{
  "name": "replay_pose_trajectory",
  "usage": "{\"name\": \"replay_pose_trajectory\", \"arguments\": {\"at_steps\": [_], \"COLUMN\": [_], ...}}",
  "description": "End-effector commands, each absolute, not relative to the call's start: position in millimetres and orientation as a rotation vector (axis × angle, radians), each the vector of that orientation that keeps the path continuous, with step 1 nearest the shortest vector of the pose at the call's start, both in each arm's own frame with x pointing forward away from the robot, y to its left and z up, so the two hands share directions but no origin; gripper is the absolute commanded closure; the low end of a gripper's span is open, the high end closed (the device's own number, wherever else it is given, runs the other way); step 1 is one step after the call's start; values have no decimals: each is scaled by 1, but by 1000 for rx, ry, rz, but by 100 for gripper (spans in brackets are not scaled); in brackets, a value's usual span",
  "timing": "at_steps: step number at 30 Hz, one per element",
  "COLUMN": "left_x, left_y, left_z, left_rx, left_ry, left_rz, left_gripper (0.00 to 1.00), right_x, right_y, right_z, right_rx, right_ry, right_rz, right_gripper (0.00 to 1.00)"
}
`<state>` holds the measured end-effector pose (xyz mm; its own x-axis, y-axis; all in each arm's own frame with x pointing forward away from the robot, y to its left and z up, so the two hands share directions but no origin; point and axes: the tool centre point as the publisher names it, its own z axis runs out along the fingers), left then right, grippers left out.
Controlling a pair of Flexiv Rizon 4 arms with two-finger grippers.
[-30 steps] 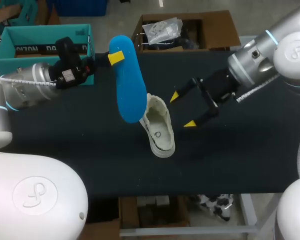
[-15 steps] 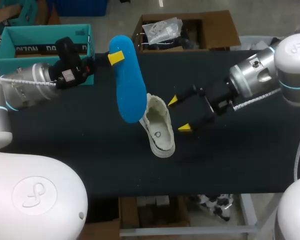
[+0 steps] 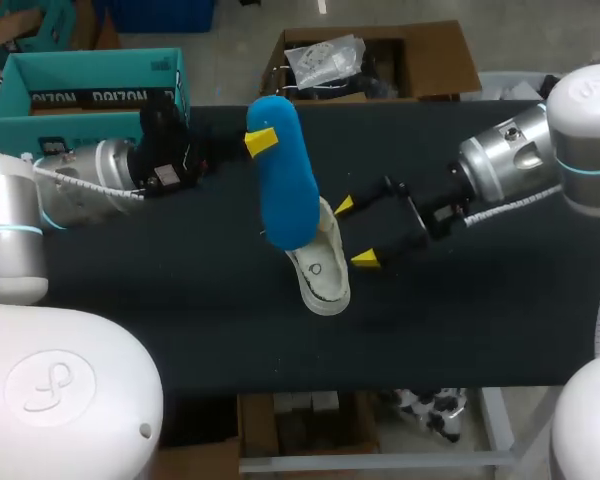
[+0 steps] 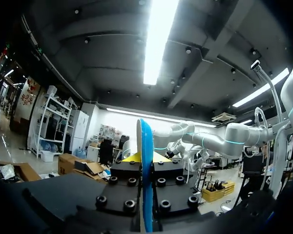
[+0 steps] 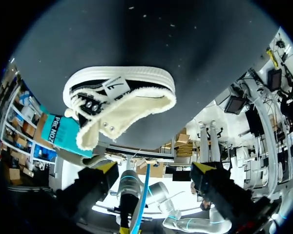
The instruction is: Open the shoe tongue, take the insole out of the shoe, put the insole back into the shoe, and pack the shoe into the shoebox
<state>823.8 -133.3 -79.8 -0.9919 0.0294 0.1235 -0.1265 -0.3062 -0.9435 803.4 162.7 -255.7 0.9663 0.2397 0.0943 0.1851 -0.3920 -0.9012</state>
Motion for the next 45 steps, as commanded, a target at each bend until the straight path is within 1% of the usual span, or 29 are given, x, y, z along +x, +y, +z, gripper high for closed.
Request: {"name": "replay_pose_trajectory", "arguments": {"at_steps": [1, 4, 9, 10, 12, 13, 14, 16, 18, 21, 25, 31, 32, 34, 39, 40, 42, 43, 45], "left_x": [832, 825, 814, 813, 809, 808, 807, 804, 802, 801, 798, 796, 796, 795, 794, 794, 794, 794, 795], "left_y": [-144, -148, -156, -158, -160, -161, -163, -165, -167, -170, -175, -179, -179, -180, -180, -180, -179, -178, -174], "left_z": [-103, -109, -119, -122, -126, -127, -130, -133, -136, -139, -144, -149, -150, -151, -153, -153, -154, -153, -150], "left_rx": [-11, -145, -301, -326, -365, -381, -391, -433, -432, -455, -476, -475, -474, -467, -443, -444, -444, -446, -460], "left_ry": [-1698, -1660, -1618, -1616, -1606, -1605, -1597, -1607, -1593, -1594, -1597, -1603, -1603, -1605, -1633, -1637, -1652, -1658, -1671], "left_rz": [2481, 2478, 2499, 2505, 2517, 2520, 2524, 2541, 2546, 2559, 2565, 2565, 2564, 2556, 2522, 2514, 2494, 2483, 2448], "left_gripper": [100, 100, 100, 100, 100, 100, 100, 100, 100, 100, 100, 100, 100, 100, 100, 91, 39, 0, 0], "right_x": [803, 803, 804, 804, 804, 804, 804, 803, 802, 801, 800, 798, 798, 798, 798, 798, 798, 798, 796], "right_y": [165, 166, 170, 170, 171, 172, 172, 172, 171, 170, 169, 165, 164, 162, 158, 158, 156, 155, 154], "right_z": [-259, -260, -261, -261, -260, -259, -259, -258, -257, -257, -258, -260, -260, -260, -261, -261, -262, -262, -261], "right_rx": [-1969, -1948, -1908, -1894, -1884, -1881, -1881, -1874, -1864, -1849, -1837, -1832, -1831, -1828, -1815, -1814, -1807, -1805, -1795], "right_ry": [-299, -299, -310, -316, -322, -324, -323, -322, -324, -325, -327, -317, -316, -315, -332, -334, -345, -350, -368], "right_rz": [63, 54, 44, 38, 32, 30, 29, 21, 13, 3, -7, -13, -14, -23, -40, -40, -41, -42, -50], "right_gripper": [0, 0, 12, 16, 29, 34, 38, 42, 51, 54, 55, 65, 72, 100, 100, 100, 100, 100, 100]}}
